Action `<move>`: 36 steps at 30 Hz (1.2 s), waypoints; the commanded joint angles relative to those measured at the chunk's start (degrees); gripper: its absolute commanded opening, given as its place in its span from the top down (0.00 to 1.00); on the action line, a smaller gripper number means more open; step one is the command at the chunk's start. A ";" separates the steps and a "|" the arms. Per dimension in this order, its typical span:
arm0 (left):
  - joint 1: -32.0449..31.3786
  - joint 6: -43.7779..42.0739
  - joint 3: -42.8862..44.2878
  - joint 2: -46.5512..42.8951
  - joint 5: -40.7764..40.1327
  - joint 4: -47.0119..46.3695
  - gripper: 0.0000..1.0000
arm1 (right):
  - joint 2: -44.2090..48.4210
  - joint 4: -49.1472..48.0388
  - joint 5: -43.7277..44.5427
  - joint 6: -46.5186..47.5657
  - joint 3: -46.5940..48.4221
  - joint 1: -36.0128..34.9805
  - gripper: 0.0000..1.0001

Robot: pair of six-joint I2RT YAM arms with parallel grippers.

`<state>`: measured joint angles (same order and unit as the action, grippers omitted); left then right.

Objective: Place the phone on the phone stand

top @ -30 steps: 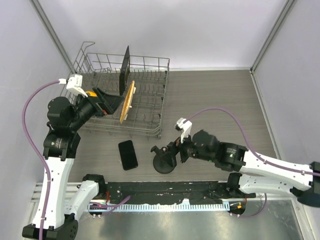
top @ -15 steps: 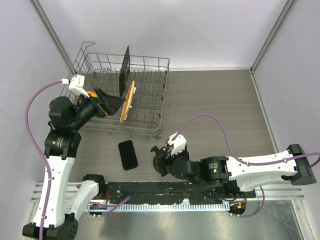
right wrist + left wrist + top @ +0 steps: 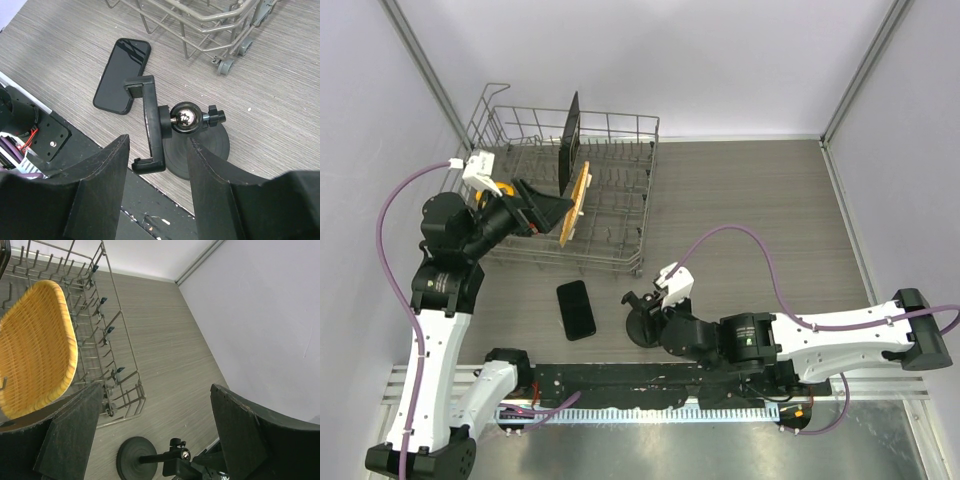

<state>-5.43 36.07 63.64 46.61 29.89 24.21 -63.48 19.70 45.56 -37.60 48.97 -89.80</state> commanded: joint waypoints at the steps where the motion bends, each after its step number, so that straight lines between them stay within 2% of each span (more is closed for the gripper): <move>1: 0.42 0.84 -0.79 -0.64 2.10 -1.44 0.08 | -1.38 -2.30 1.63 0.60 1.30 -0.20 0.46; 7: 0.42 0.49 -0.62 -0.03 2.45 -0.30 0.09 | -1.29 -1.34 3.83 1.57 0.60 -0.11 0.60; 10: 0.42 0.84 -0.44 -0.03 2.54 -0.47 0.09 | -0.24 -1.25 4.97 2.80 0.34 -0.11 0.79; 12: 0.42 1.54 -1.32 -0.29 2.63 -1.35 0.10 | 0.11 -1.42 4.89 3.68 -0.01 0.24 0.87; 13: 0.33 1.80 -1.67 -0.29 2.89 -1.88 0.10 | 0.20 -1.42 4.80 5.16 -0.28 0.93 1.00; 17: 0.33 2.42 -2.47 0.41 3.33 -2.41 0.11 | 0.46 -2.12 3.14 10.16 -1.77 5.85 0.99; 22: 0.33 3.21 -2.02 1.20 4.82 -2.32 0.12 | 8.71 -10.37 -12.83 17.99 -8.08 17.45 1.00; 28: 0.42 2.69 -3.43 1.38 6.58 -2.41 0.14 | 16.98 -12.32 -20.68 28.98 -9.95 27.47 1.00; 32: 0.25 1.28 -3.52 2.61 10.96 -0.39 0.16 | 18.48 -11.80 -34.19 33.38 -9.51 34.33 1.00; 36: -3.86 -1.62 -4.13 4.10 12.57 2.77 0.13 | 16.91 -11.53 -47.71 33.04 -8.63 38.47 1.00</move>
<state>-5.96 37.67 60.12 49.60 38.13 24.49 -46.37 12.67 13.85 -8.43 38.02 -53.87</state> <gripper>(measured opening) 0.848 0.355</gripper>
